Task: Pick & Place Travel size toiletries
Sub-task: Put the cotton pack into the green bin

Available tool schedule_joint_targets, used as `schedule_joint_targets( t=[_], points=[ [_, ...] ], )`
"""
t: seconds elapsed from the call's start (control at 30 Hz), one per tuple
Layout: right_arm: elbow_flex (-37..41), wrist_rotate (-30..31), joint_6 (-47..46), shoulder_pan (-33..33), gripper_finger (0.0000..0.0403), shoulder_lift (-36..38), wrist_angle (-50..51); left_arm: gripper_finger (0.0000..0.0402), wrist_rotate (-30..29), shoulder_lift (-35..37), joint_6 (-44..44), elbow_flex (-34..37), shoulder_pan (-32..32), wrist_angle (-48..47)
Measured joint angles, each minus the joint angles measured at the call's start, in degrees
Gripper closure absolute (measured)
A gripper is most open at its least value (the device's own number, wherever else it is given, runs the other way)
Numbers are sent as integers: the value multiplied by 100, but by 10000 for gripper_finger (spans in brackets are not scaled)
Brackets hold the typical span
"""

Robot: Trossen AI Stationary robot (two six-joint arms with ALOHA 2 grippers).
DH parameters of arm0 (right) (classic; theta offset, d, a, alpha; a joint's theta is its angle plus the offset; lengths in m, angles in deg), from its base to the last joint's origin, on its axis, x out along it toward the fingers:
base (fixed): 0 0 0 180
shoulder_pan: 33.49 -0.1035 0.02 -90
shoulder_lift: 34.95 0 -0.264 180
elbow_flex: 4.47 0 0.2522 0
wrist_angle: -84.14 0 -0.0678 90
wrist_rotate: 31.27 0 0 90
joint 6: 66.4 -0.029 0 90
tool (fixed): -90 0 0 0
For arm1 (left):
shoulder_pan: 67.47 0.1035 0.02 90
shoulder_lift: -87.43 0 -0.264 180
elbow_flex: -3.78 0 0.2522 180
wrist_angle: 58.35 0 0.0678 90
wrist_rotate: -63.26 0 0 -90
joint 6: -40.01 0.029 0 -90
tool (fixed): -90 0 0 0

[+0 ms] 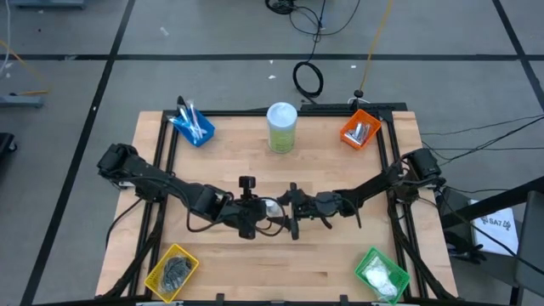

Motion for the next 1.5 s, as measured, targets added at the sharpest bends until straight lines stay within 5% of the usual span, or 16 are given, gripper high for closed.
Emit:
schedule_joint_targets(
  t=[0.2, 0.4, 0.6, 0.8, 0.97, 1.13, 1.33, 1.5],
  points=[
    [0, -15, 330, 4, 267, 114, 62, 342, 181, 14, -241, -7, -11, 138],
    [0, -205, 525, -32, 385, 134, 263, 304, 1471, 127, -577, 4, -22, 613],
    [-12, -479, 651, -15, 378, 297, 612, 238, 1859, 712, -706, 3, -118, 885],
    [-9, -844, 88, -245, 394, 1743, 3534, 203, 1697, 1640, -991, -6, -116, 208],
    [-11, -1645, -1881, -1018, 390, 3386, 6412, 216, 781, 2166, -1078, 183, -128, -270],
    [-9, -1474, -4760, -2705, 390, 4329, 7891, 233, -5, 2574, -1460, 771, 33, -368],
    [-4, -331, -7408, -4695, 391, 4299, 8091, 244, -55, 2656, -1989, 1343, 372, -362],
    [0, -90, -8985, -5470, 391, 3825, 8862, 243, -47, 2656, -2097, 1532, 516, -330]
  ],
)
